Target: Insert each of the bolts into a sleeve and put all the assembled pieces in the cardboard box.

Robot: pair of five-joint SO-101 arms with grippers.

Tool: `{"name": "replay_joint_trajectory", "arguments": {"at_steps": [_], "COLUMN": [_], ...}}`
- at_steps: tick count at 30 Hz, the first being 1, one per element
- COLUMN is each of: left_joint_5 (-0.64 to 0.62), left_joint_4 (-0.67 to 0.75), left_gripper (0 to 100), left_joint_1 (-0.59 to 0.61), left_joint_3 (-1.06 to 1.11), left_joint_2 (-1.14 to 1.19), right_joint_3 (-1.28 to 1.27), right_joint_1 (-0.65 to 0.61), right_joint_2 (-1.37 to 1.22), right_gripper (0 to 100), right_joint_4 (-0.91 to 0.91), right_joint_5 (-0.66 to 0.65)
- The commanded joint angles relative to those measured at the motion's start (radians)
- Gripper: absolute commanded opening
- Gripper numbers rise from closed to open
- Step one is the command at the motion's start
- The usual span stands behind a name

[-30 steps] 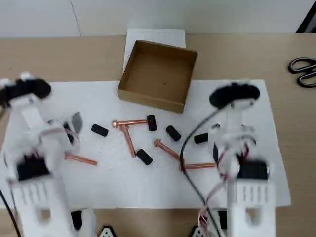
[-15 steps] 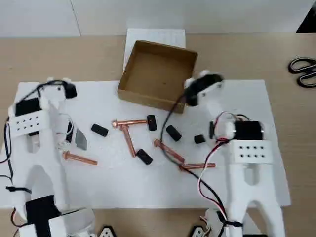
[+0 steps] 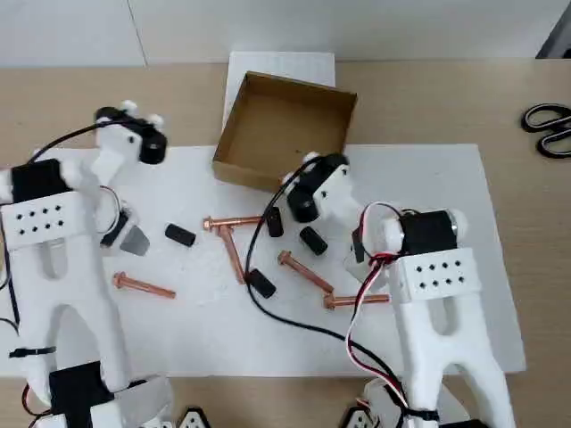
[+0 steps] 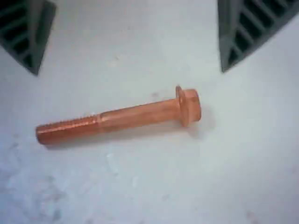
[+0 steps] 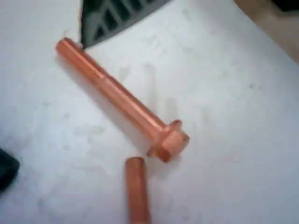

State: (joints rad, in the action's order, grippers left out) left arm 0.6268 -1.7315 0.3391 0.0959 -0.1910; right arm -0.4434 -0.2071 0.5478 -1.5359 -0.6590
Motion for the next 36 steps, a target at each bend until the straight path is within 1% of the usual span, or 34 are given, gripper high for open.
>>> {"name": "replay_joint_trajectory", "arguments": {"at_steps": [1,3,5,8,9,12,14,16,20,22,24,26,29,32,33,36], "left_joint_5": [-0.017,-0.018,-0.032,-0.049,-0.051,-0.051,-0.051,-0.051,-0.046,-0.046,-0.046,-0.046,-0.048,-0.054,-0.069,-0.167], "left_joint_4": [-0.018,-0.018,-0.017,-0.015,-0.015,-0.014,-0.014,-0.006,0.008,0.008,0.008,0.008,0.008,0.005,0.005,0.003], "left_gripper": [24,24,24,24,24,24,24,24,24,24,24,24,24,24,24,24], "left_joint_1": [0.04,0.069,0.092,0.103,0.103,0.104,0.104,0.104,0.101,0.1,0.098,0.098,0.098,0.097,0.094,0.057], "left_joint_3": [-0.036,-0.036,-0.024,0.018,0.035,0.082,0.094,0.096,0.097,0.097,0.097,0.097,0.099,0.101,0.101,0.105], "left_joint_2": [-0.032,-0.031,-0.034,-0.038,-0.038,-0.038,-0.038,-0.038,-0.038,-0.038,-0.038,-0.037,-0.032,-0.034,-0.034,-0.031], "right_joint_3": [0.044,0.041,0.046,0.049,0.035,0.018,0.017,0.02,0.046,0.074,0.086,0.106,0.121,0.123,0.121,0.129], "right_joint_1": [0.008,0.015,0.015,0.022,0.028,0.051,0.048,0.025,-0.047,-0.059,-0.067,-0.079,-0.035,-0.019,-0.002,0.091], "right_joint_2": [-0.001,-0.01,-0.035,-0.079,-0.09,-0.099,-0.105,-0.102,-0.134,-0.166,-0.214,-0.257,-0.332,-0.417,-0.444,-0.504], "right_gripper": [20.1,20.2,20.3,20.1,20.1,19.9,19.9,19.8,19.9,20.0,20.1,20.1,20.0,20.0,20.1,20.2], "right_joint_4": [0.045,0.054,0.062,0.209,0.228,0.246,0.251,0.239,0.137,0.056,0.025,0.019,0.042,0.094,0.088,0.042], "right_joint_5": [-0.038,-0.118,-0.126,-0.037,-0.012,0.014,-0.015,-0.117,-0.446,-0.623,-0.779,-0.844,-0.95,-0.985,-1.022,-1.168]}}
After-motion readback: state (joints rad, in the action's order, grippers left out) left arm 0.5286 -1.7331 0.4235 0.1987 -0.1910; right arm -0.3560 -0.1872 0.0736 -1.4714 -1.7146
